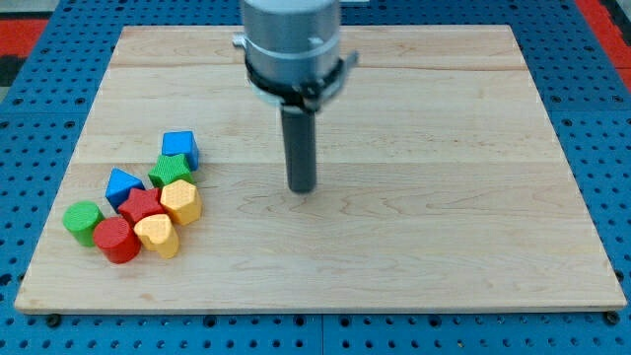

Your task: Group up the yellow hexagon and yellow heart at the right side of the green star

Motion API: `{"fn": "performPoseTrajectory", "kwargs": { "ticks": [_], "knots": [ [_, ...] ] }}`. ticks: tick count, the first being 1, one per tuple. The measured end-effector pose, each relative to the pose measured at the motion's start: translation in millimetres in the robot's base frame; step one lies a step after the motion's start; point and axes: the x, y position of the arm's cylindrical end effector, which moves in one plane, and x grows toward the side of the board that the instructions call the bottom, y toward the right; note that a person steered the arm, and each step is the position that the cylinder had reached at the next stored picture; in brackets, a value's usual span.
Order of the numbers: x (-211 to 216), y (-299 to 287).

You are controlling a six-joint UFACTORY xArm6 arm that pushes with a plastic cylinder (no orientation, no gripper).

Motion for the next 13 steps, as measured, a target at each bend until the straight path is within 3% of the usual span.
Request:
{"fn": "performPoseTrajectory", "kwargs": {
  "ticks": [3, 4, 5, 9, 13],
  "knots": [
    [97, -45],
    [109, -100],
    [111, -141],
    [92, -192],
    [38, -151]
  ]
}}
